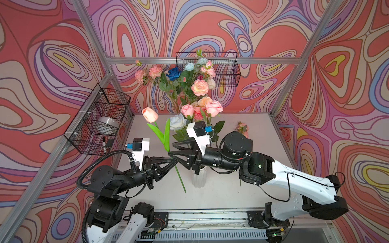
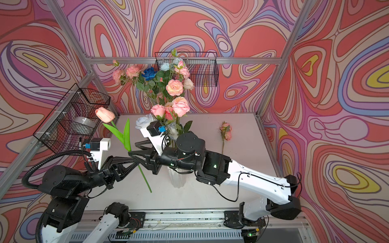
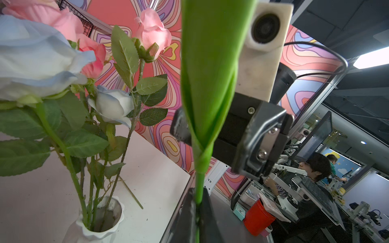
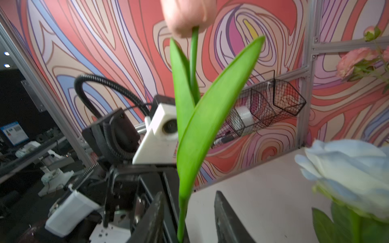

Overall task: Arrange flowers in a vase
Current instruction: Place the flower in the vase.

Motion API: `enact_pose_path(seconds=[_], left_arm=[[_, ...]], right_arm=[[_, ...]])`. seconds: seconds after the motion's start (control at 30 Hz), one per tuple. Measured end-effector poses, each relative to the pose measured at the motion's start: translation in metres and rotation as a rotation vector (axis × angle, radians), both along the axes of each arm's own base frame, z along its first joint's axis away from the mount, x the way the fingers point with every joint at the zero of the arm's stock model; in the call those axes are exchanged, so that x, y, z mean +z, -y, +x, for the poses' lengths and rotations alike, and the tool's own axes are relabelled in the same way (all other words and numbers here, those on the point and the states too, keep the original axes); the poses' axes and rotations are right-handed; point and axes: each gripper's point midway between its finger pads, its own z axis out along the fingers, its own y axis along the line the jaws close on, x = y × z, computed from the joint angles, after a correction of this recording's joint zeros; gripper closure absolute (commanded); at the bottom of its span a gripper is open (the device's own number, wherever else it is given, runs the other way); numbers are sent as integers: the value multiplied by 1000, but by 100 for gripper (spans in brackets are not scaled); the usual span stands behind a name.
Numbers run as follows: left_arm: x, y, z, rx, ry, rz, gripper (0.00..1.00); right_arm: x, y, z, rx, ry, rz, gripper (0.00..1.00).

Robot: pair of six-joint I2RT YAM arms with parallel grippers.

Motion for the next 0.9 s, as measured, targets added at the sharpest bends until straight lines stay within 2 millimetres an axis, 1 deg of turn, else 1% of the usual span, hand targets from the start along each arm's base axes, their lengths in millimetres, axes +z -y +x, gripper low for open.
enact_pose_path(seconds=[0.03, 0.1, 0.23, 0.33, 0.4, 0.5, 0.6, 0.73, 0.8, 0.9], left_arm=[[1, -1, 2, 20, 10, 0, 100], [3, -5, 9, 66, 28, 0, 100], [4, -13, 25, 167, 49, -11, 100], [1, -17, 39, 228, 51, -23, 100], [-1, -17, 47, 250, 47, -28, 100], [-5, -9, 57, 254, 40, -21, 100], [-10, 12, 59, 218, 52, 11, 100], [-23, 49, 52, 183, 118, 102, 100], [-27, 59, 52, 209, 166, 147, 100], [-30, 65, 61, 290, 231, 202, 100]], right_arm=[[-4, 12, 1, -26, 2, -4, 57], [-3, 38, 2, -79, 10, 9, 58], [16, 95, 4, -190, 31, 96, 62], [24, 124, 6, -259, 37, 147, 64], [24, 135, 9, -294, 36, 158, 66], [18, 140, 14, -332, 32, 152, 67], [6, 138, 19, -357, 29, 125, 68], [0, 139, 21, -372, 28, 110, 68], [1, 142, 21, -375, 29, 116, 69], [4, 149, 19, -380, 32, 130, 70]])
